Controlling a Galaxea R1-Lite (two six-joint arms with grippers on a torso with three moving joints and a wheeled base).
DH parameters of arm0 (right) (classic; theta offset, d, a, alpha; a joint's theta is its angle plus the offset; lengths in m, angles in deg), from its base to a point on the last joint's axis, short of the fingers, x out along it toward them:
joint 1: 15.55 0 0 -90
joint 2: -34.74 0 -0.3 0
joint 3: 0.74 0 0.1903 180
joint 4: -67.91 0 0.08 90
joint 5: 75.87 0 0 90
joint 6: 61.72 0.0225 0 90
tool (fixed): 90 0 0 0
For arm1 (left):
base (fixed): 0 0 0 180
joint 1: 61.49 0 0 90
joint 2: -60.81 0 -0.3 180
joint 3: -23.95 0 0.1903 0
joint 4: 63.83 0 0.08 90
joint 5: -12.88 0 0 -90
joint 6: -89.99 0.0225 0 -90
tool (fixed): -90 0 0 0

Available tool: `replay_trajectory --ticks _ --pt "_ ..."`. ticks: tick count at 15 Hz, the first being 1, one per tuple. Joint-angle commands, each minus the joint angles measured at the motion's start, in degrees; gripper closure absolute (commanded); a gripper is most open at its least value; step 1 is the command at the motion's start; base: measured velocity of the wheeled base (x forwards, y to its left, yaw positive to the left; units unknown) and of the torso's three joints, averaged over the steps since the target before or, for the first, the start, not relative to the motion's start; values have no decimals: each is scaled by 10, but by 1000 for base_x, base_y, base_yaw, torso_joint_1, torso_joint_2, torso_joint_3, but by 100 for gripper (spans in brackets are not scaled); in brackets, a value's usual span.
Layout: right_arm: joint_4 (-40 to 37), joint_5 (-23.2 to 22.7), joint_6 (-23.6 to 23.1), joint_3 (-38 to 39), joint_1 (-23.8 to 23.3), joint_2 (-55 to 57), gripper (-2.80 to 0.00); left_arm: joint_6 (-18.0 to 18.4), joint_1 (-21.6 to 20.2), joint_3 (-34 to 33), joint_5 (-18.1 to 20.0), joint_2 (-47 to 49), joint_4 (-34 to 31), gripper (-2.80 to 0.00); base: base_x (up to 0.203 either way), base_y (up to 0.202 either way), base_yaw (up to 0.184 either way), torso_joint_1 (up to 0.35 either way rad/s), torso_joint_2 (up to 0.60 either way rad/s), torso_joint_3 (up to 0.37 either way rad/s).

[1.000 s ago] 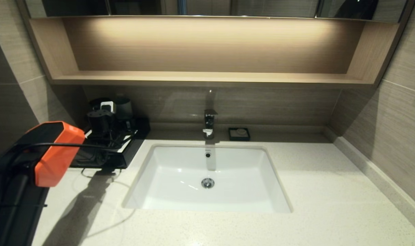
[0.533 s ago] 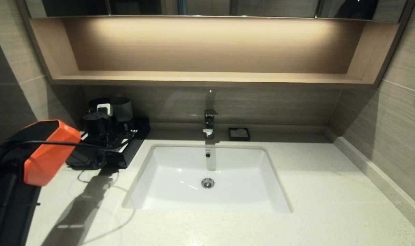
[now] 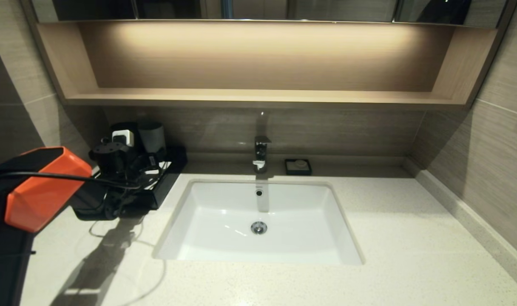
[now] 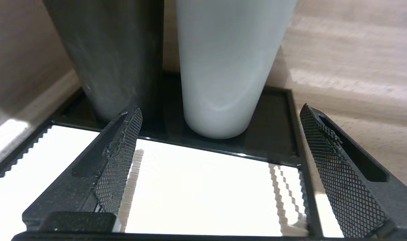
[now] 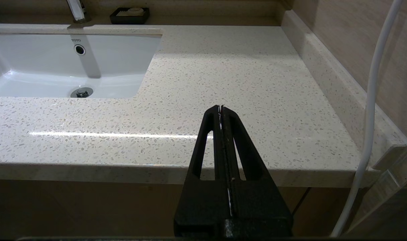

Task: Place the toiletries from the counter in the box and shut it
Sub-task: Place the cup on the storage box

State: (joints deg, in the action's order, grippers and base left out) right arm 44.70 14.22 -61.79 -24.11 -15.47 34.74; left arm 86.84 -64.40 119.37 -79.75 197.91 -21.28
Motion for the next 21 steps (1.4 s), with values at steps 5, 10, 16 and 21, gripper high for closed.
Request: replay_trajectory --ticks 5,10,16,21 --pt "0 0 0 1 0 -1 0 -1 12 -31 1 -25 9 0 0 0 0 0 0 0" --pt "0 0 0 0 0 -1 0 0 19 -21 2 -8 8 0 0 0 0 0 0 0" --pt "0 0 0 1 0 -1 0 1 20 20 0 23 7 0 0 0 0 0 0 0" --pt "0 0 0 1 0 -1 0 3 19 65 0 48 0 0 0 0 0 0 0 0"
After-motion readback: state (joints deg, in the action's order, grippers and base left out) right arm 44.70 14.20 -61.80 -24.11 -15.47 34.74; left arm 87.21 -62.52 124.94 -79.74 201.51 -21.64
